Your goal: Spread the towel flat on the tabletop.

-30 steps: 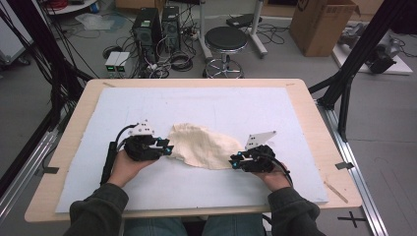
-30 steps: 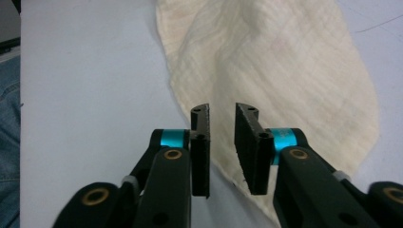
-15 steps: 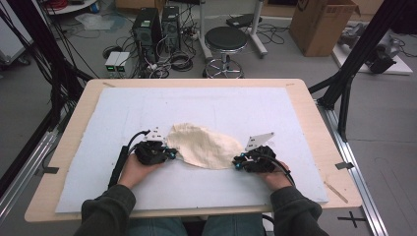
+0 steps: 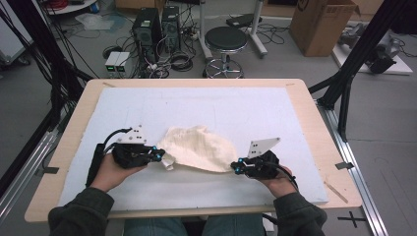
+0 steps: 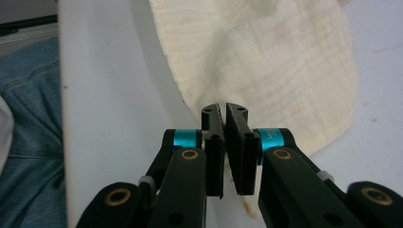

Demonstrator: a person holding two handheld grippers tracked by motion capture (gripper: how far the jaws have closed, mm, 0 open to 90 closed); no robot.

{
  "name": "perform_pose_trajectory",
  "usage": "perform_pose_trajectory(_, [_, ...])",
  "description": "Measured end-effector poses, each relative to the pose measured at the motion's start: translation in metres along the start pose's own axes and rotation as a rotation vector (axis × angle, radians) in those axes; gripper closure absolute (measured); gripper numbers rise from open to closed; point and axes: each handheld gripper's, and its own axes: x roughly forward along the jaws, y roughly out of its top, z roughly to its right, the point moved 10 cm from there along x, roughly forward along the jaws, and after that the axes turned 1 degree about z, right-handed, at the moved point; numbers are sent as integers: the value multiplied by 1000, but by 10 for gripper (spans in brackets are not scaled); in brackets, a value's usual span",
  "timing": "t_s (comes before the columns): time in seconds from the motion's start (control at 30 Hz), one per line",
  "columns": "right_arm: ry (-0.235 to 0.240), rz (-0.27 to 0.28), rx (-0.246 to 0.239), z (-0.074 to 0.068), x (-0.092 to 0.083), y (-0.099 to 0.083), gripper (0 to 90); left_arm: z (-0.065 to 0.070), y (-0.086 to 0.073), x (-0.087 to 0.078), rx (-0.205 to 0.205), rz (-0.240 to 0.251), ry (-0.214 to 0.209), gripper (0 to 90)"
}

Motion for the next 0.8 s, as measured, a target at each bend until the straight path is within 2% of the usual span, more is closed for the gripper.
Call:
perform_pose_trajectory(0.07, [30, 10, -19, -12, -3, 4, 858, 9, -2, -9, 22, -19, -47, 875])
perform_pose_trajectory(0.13, [52, 6, -38, -22, -4, 5, 857, 16, -8, -14, 25, -48, -93, 875])
perform_pose_trajectory(0.17, [59, 3, -45, -26, -4, 5, 858, 20, -14, -17, 30, -75, -133, 875])
perform_pose_trajectory(0.2, [78, -2, -47, -33, -4, 4, 857, 22, -18, -18, 30, -93, -145, 875])
perform_pose_trajectory(0.27, [113, -3, -52, -40, -3, 3, 854, 25, -31, -16, 10, -131, -192, 874])
perform_pose_trajectory(0.33, [153, -8, -46, -47, 0, 2, 816, 25, -41, -11, -5, -160, -210, 848])
perform_pose_trajectory(0.37, [157, -6, -46, -48, 1, 2, 786, 23, -44, -9, -28, -153, -211, 801])
perform_pose_trajectory(0.43, [154, 2, -39, -46, 2, 4, 732, 17, -46, -6, -60, -121, -196, 694])
perform_pose_trajectory(0.5, [134, 11, -26, -40, 3, 7, 713, 10, -42, -2, -84, -71, -174, 672])
perform_pose_trajectory(0.57, [92, 11, -21, -28, 5, 11, 678, 2, -39, 4, -98, -34, -115, 656])
perform_pose_trajectory(0.6, [64, 13, -3, -19, 7, 13, 662, -1, -38, 7, -102, -25, -99, 640])
perform_pose_trajectory(0.7, [-2, 21, 38, 5, 15, 17, 608, -7, -40, 20, -93, -32, -50, 627])
perform_pose_trajectory(0.8, [-51, 8, 87, 29, 24, 15, 565, -15, -46, 36, -93, -68, 13, 588])
